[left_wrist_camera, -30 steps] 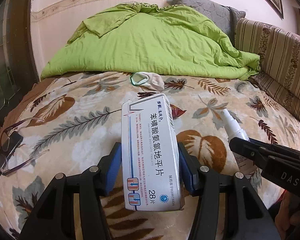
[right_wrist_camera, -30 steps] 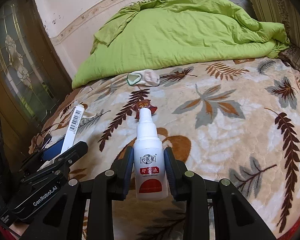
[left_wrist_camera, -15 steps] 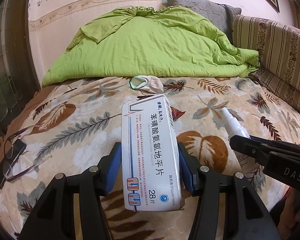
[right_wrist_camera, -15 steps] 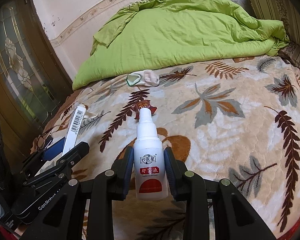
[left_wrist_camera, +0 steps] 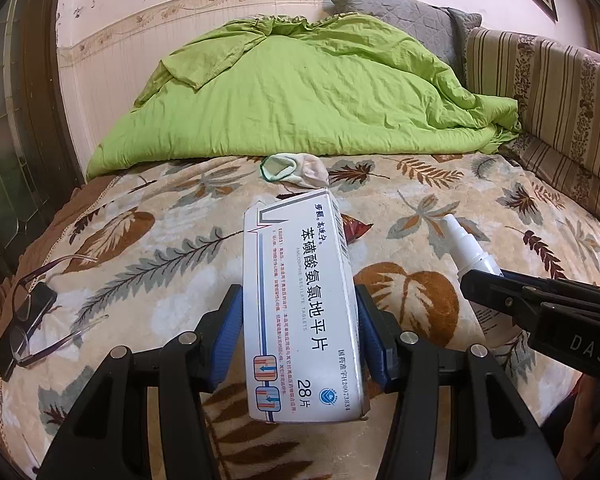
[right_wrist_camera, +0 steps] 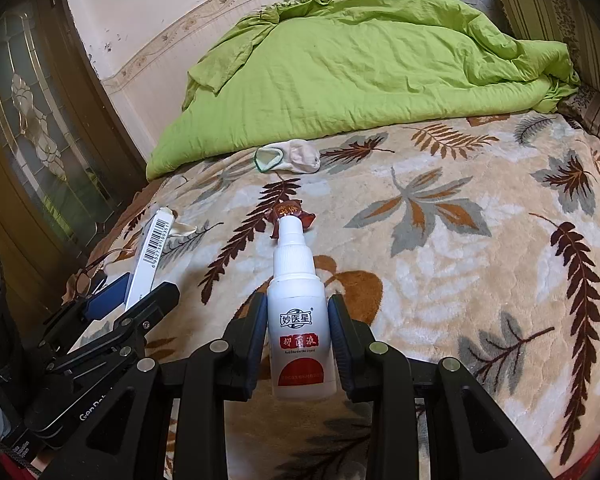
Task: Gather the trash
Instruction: 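Carry the pill box and dropper bottle with both tools over the red basket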
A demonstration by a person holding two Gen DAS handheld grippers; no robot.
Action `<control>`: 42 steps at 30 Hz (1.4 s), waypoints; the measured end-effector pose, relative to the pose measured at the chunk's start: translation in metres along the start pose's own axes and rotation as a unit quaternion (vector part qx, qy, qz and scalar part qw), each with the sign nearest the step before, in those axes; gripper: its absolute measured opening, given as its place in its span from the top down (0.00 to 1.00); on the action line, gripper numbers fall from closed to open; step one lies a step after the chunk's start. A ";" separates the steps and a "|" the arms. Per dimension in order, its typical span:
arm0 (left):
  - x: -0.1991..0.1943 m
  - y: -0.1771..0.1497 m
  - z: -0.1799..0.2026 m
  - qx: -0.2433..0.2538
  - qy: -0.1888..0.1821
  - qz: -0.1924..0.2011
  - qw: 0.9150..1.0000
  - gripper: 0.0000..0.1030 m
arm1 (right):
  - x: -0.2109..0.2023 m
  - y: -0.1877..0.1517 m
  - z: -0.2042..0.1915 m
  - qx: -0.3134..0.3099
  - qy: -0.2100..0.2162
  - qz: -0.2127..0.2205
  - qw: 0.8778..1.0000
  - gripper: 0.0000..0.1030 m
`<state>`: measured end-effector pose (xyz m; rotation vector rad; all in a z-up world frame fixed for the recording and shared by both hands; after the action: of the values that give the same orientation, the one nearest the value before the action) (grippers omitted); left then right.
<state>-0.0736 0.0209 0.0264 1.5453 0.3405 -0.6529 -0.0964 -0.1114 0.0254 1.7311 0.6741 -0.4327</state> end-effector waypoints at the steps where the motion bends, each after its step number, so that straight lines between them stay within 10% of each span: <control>1: 0.000 0.000 0.000 0.000 0.000 0.000 1.000 0.48 | 0.000 0.000 0.000 0.000 0.000 0.000 1.000 0.67; 16: -0.004 0.002 0.009 -0.005 -0.073 -0.005 0.997 0.48 | -0.017 0.007 0.005 0.025 0.011 0.016 0.999 0.67; 27: -0.042 0.004 0.091 0.059 -0.168 0.001 0.984 0.48 | -0.134 -0.025 0.085 0.096 -0.016 0.044 0.994 0.67; 42: -0.113 -0.036 0.342 0.199 -0.381 -0.074 0.900 0.48 | -0.309 -0.118 0.261 0.252 -0.190 0.082 0.945 0.67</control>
<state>-0.2508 -0.2911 0.0723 1.5138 -0.2943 -1.4507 -0.3927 -0.4087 0.0563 2.0814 0.1372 -0.8503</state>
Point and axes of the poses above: each gripper's, at about its wrist camera, not at the fingertips, and x roughly the way its jaws point, z to its right, y to its top, the point moved 8 cm from there along x, roughly the way its jaws point, and after that the axes turned 4 degrees about -x, right-handed, at the moved point
